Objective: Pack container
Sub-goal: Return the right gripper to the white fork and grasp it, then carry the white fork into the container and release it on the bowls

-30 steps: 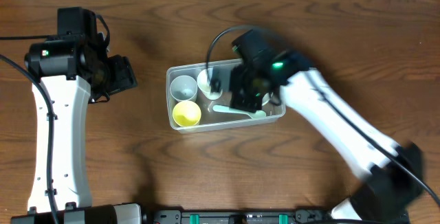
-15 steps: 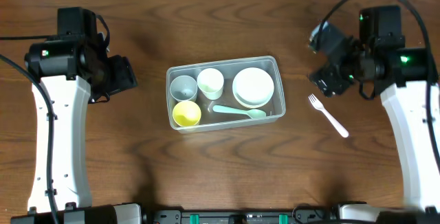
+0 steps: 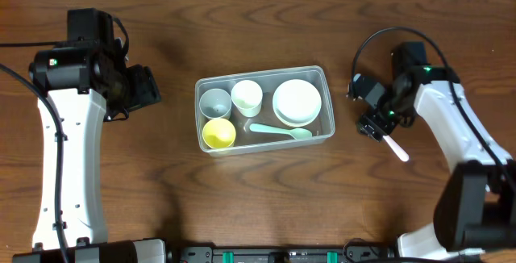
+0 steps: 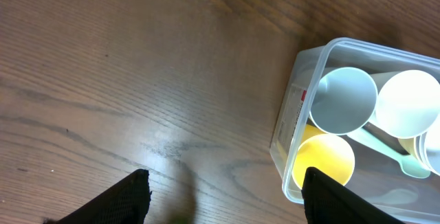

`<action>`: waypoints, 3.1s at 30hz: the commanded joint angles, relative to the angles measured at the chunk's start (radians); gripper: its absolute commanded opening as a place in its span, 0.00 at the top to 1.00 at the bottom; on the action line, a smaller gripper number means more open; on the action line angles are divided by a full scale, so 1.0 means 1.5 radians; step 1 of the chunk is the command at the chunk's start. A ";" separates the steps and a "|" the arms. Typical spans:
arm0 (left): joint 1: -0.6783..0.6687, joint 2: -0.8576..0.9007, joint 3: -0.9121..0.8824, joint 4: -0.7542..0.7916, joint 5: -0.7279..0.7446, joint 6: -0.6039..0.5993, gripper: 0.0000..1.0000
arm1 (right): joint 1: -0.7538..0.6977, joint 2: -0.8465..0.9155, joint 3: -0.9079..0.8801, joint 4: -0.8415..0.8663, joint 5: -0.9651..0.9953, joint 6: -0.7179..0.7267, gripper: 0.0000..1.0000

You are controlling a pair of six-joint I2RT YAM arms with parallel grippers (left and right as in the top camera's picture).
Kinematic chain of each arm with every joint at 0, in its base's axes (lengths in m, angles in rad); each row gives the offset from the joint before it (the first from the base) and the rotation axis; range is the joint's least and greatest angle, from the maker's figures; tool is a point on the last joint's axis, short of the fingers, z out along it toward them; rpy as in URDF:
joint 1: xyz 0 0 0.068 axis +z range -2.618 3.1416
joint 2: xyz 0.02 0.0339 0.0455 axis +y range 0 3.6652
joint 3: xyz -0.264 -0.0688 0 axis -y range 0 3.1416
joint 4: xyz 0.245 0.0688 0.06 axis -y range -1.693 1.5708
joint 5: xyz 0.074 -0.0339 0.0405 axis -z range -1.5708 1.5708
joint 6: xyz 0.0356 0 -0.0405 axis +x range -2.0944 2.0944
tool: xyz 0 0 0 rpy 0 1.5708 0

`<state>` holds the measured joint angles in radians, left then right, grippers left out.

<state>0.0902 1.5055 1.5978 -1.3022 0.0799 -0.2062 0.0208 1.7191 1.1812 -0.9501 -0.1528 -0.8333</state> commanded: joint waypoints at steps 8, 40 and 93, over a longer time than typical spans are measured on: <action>0.003 0.001 -0.003 -0.004 0.004 0.002 0.28 | -0.038 0.077 -0.009 0.005 0.034 0.002 0.18; 0.003 0.001 -0.003 -0.004 0.004 0.001 0.28 | -0.072 0.085 -0.139 0.108 0.035 0.024 0.64; 0.003 0.001 -0.003 -0.005 0.004 0.002 0.28 | 0.368 0.045 0.263 -0.090 -0.021 -0.071 0.99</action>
<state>0.0902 1.5055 1.5978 -1.3048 0.0803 -0.2062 0.5270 1.7943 1.5948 -1.0687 -0.1696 -0.8604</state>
